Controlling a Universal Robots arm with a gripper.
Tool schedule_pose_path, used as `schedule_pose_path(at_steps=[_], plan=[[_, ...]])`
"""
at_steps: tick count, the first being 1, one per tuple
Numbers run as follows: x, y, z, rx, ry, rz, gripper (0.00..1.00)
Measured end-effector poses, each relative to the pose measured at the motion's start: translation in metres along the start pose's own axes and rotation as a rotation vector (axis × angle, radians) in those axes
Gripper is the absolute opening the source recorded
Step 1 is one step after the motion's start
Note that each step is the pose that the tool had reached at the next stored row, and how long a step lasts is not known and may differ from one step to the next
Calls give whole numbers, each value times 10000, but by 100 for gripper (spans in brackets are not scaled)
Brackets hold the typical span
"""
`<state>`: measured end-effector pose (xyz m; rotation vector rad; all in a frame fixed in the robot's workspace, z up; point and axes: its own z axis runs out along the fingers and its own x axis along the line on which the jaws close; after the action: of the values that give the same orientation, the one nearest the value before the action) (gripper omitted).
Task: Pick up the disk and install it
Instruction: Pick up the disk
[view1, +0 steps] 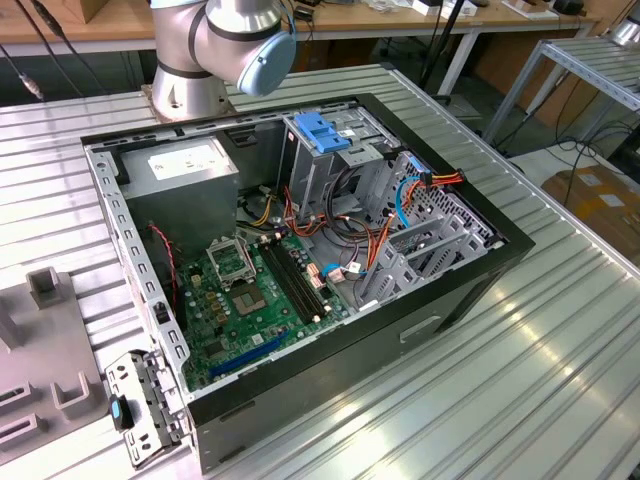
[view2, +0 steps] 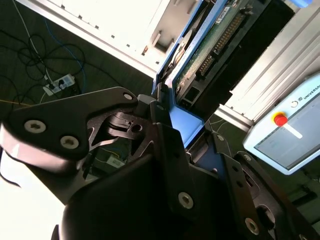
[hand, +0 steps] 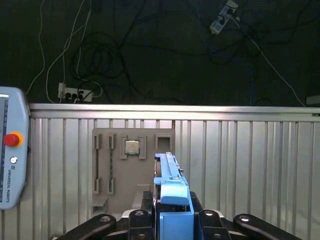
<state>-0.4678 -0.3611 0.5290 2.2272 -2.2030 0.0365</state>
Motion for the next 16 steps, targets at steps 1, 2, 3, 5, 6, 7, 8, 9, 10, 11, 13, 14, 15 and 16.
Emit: schedule_pose_path(at_steps=[1,2,3,5,6,7,8,9,10,11,13,14,15,16], plan=[[0,-1,-24,0,0,0,37],[1,-1,-53,0,0,0,37],[1,-1,-69,-2,1,0,37],[1,-1,-69,-1,0,0,37],[1,-1,-69,0,0,0,37],[1,-1,-70,0,1,0,37],[1,-1,-70,-1,1,0,37],[1,-1,-71,-1,0,0,37],[1,-2,-70,1,0,1,37],[1,-7,-70,0,0,1,37],[1,-18,-70,-1,0,1,37],[2,-32,-70,0,0,-1,37],[2,-40,-70,-1,1,0,37],[2,-58,-70,-1,1,0,37]])
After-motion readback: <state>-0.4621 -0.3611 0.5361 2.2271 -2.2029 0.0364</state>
